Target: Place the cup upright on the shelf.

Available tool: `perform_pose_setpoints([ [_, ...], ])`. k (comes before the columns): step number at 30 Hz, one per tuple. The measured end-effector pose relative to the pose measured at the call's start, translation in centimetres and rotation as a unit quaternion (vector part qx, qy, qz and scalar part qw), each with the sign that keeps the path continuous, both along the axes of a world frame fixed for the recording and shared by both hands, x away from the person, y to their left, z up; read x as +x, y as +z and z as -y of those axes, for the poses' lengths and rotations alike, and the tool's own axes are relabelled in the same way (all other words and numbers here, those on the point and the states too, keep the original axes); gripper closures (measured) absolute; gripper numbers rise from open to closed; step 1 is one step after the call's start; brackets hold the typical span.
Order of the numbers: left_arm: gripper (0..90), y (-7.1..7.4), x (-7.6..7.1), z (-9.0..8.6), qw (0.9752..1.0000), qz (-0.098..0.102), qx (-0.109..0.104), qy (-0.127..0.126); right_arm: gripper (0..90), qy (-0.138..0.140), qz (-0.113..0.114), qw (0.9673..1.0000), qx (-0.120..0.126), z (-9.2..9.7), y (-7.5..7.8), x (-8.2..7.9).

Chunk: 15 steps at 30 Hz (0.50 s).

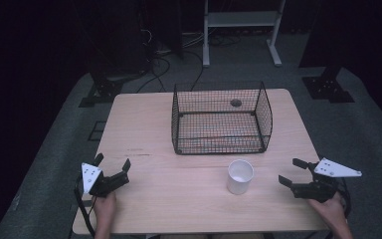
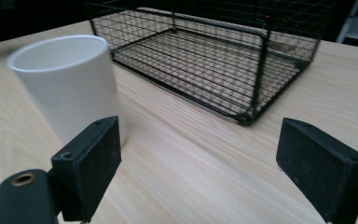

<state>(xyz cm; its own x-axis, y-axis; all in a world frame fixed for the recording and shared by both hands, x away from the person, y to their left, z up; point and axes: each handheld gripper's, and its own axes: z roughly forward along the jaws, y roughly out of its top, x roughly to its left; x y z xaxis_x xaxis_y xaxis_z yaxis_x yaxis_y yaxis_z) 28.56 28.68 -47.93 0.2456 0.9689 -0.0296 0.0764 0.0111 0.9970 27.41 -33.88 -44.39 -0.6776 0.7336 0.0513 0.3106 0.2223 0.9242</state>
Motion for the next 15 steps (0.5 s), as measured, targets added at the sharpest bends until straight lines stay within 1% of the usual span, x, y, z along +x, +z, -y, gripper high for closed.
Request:
perform_pose_setpoints([
  [3, 0.0, 0.0, 0.0, 0.0, 1.0000, 0.000, -0.001, 0.000, 12.0, 0.015, 0.003, 0.9999, -0.006, -0.6, 0.6, -0.2],
  [4, 0.0, 0.0, 0.0, 0.0, 1.0000, 0.000, -0.001, 0.000, 11.4, 0.025, 0.002, 0.9996, -0.014, -1.0, 1.0, -0.3],
  [5, 0.0, 0.0, 0.0, 0.0, 1.0000, 0.000, -0.001, 0.000, 11.4, 0.025, 0.002, 0.9996, -0.014, -1.0, 1.0, -0.3],
  [6, 0.0, 0.0, 0.0, 0.0, 1.0000, 0.000, 0.000, 0.000, 10.3, 0.037, 0.003, 0.9991, -0.018, -1.5, 1.3, -0.3],
  [7, 0.0, 0.0, 0.0, 0.0, 1.0000, 0.000, 0.000, 0.000, 10.3, 0.037, 0.003, 0.9991, -0.018, -1.5, 1.3, -0.3],
  [8, 0.0, 0.0, 0.0, 0.0, 1.0000, 0.000, 0.000, 0.000, 10.1, 0.047, 0.003, 0.9985, -0.027, -2.0, 1.6, -0.4],
  [10, 0.0, 0.0, 0.0, 0.0, 1.0000, 0.000, -0.001, 0.000, 9.7, 0.051, 0.004, 0.9983, -0.027, -2.2, 1.7, -0.4],
  [12, 0.0, 0.0, 0.0, 0.0, 1.0000, 0.000, -0.001, 0.000, 9.5, 0.069, 0.002, 0.9974, -0.022, -2.8, 2.0, -0.3],
  [13, 0.0, 0.0, 0.0, 0.0, 1.0000, 0.000, -0.001, 0.000, 9.5, 0.069, 0.002, 0.9974, -0.022, -2.8, 2.0, -0.3],
  [15, 0.0, 0.0, 0.0, 0.0, 1.0000, 0.000, -0.001, 0.000, 9.0, 0.080, 0.000, 0.9966, -0.021, -3.1, 2.0, -0.2],
])
